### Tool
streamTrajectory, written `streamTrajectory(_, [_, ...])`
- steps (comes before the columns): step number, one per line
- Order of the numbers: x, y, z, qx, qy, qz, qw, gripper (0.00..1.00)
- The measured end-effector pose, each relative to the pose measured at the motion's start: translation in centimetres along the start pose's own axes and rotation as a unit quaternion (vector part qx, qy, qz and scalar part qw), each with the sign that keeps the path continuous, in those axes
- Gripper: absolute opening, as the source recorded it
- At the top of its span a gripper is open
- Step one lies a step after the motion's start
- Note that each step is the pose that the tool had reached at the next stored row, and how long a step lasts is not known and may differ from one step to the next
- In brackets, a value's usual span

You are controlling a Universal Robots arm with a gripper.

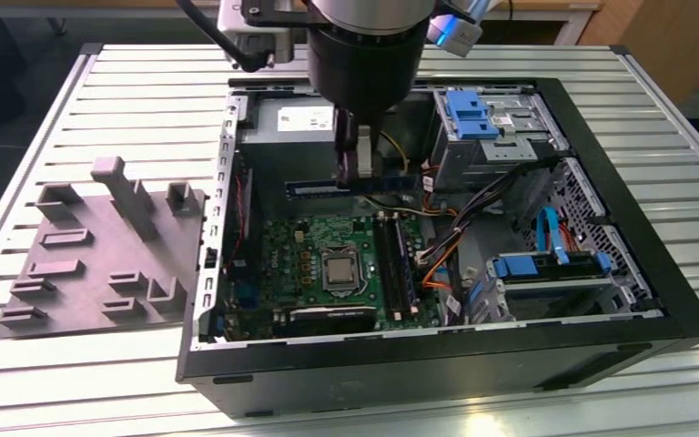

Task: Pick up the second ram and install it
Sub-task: 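Pick up the second ram and move it above second insertion slot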

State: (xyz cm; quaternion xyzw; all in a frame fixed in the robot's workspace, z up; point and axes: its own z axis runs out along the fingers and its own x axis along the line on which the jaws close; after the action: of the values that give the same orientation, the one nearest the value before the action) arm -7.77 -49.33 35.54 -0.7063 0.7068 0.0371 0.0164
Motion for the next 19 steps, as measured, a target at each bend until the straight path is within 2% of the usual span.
streamTrajectory(19, [0.13, -0.36, 1.45, 0.0008, -0.0003, 0.010, 1.0000, 0.11])
